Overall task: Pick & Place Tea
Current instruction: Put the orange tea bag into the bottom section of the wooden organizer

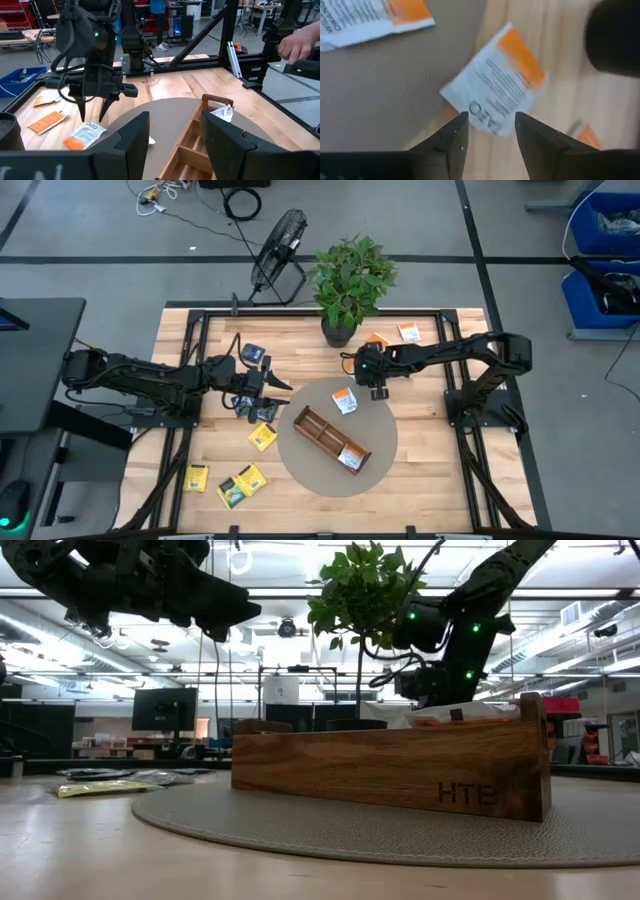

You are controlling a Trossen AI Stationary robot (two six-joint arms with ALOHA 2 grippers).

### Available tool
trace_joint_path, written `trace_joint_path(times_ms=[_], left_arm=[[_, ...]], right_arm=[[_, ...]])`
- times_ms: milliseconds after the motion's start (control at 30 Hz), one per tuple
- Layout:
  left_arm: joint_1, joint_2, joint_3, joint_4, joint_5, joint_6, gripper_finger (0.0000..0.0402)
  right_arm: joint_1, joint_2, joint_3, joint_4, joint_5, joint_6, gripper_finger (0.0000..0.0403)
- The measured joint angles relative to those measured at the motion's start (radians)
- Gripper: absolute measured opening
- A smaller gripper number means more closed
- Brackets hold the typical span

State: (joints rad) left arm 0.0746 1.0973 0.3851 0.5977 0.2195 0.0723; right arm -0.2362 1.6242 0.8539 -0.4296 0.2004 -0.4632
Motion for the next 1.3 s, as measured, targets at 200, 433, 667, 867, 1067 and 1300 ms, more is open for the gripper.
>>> trace_joint_path(times_ms=[200,433,667,867,1067,1300], left_arm=[[0.000,0.000,0.000,-0.012,0.000,0.000,0.0183],[0.000,0.000,0.000,-0.011,0.000,-0.003,0.0183],[0.000,0.000,0.000,-0.011,0.000,-0.008,0.0183],[0.000,0.000,0.000,-0.010,0.000,-0.008,0.0183],[0.000,0.000,0.000,-0.010,0.000,-0.015,0.0183],[0.000,0.000,0.000,-0.010,0.000,-0.016,0.0183]], right_arm=[[-0.009,0.046,0.000,-0.001,-0.001,-0.032,0.0169],[-0.022,0.099,0.005,0.005,-0.017,-0.026,0.0165],[-0.020,0.102,0.003,0.016,-0.019,0.000,0.0089],[-0.024,0.105,0.001,0.037,-0.039,0.045,0.0008],[-0.024,0.089,0.012,0.001,-0.054,0.166,0.0003],[-0.020,0.026,0.067,-0.107,-0.163,0.293,0.0001]])
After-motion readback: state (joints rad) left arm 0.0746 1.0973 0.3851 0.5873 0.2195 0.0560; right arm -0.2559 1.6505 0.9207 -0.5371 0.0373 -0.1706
